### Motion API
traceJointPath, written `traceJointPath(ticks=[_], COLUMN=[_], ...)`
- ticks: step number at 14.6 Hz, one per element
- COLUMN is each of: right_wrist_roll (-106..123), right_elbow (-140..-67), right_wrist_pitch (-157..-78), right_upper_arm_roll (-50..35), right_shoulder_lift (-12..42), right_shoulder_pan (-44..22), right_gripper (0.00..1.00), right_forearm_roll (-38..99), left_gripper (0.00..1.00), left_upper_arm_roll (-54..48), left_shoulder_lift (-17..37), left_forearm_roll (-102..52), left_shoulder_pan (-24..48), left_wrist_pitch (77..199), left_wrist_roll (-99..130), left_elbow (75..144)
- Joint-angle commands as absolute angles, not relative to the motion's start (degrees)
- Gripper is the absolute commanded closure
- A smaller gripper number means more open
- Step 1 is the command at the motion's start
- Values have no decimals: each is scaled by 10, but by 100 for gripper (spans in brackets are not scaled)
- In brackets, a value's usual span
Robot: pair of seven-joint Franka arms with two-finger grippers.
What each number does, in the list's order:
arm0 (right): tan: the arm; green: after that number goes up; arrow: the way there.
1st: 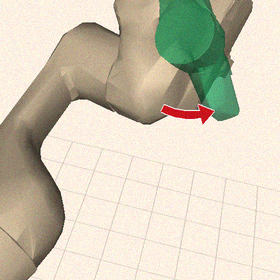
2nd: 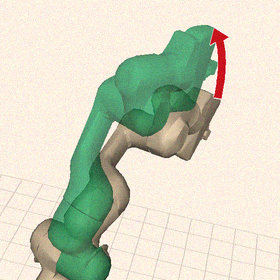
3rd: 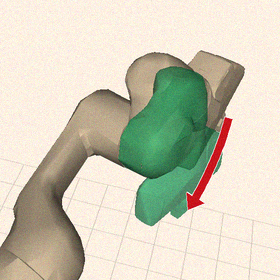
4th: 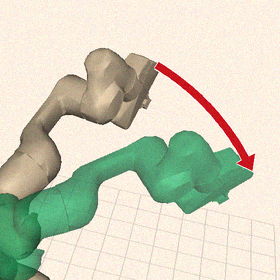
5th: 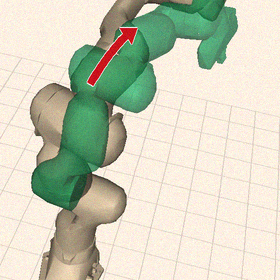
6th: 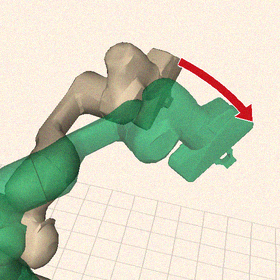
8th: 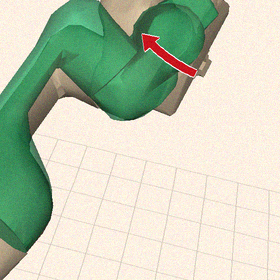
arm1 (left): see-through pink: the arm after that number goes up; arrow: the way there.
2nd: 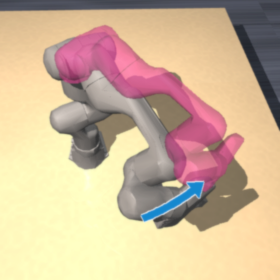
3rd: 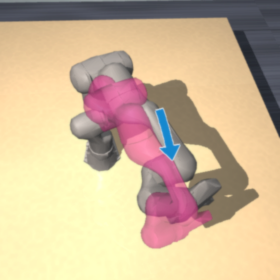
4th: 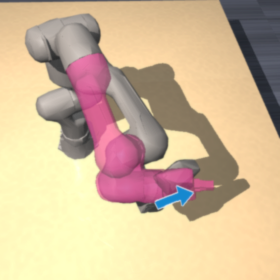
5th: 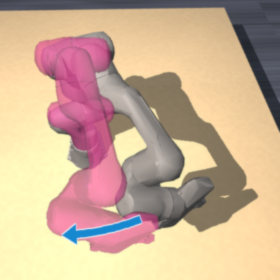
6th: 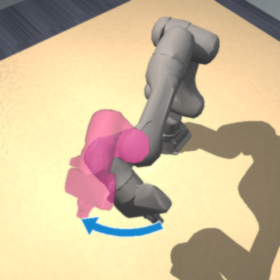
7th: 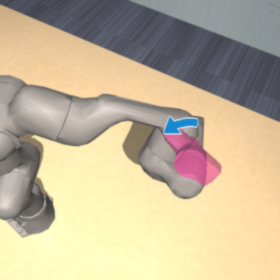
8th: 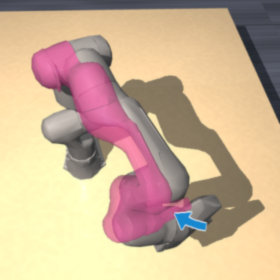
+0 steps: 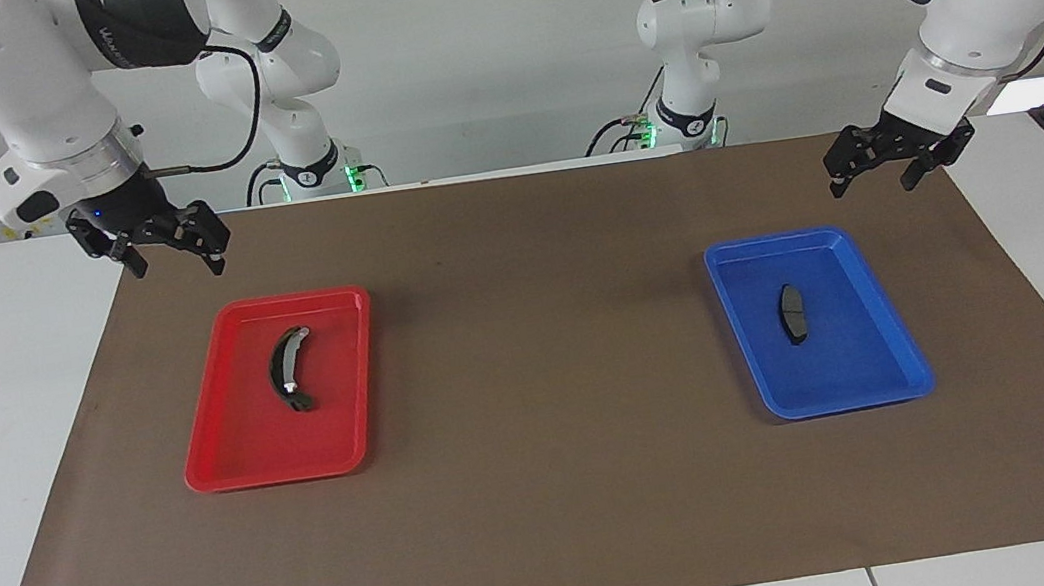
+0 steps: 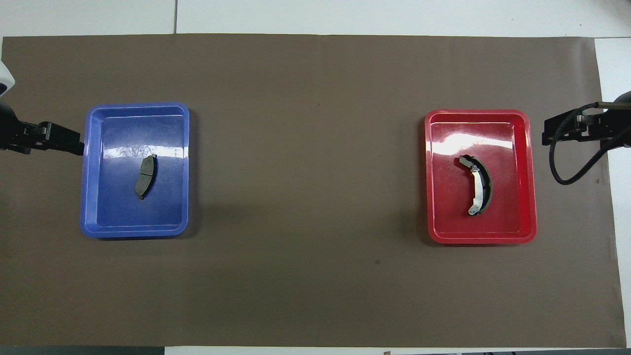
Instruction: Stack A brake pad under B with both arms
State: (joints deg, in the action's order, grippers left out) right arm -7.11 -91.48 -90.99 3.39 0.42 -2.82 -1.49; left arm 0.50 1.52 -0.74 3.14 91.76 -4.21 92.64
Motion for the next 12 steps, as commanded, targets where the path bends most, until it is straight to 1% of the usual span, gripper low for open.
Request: traceJointPath(ticks=[1,12], right_wrist_roll=[-62,-63], right_elbow=[-924,-924], right_wrist_pitch=[-915,-914], right_upper_arm_roll=[28,29], right_shoulder_lift=[-5,-6], right_shoulder_pan=[-24,-23], right_gripper=[0,0], right_forearm_roll=[-19,-18], left_gripper=[1,1], left_upper_arm_roll=[5,5], left_shoulder_lift=[8,9], left_forearm_roll=[-9,-9], left_shoulder_pan=[28,28], left_wrist_pitch=[912,912], left_wrist_roll=[-44,-47], left_elbow=[932,932])
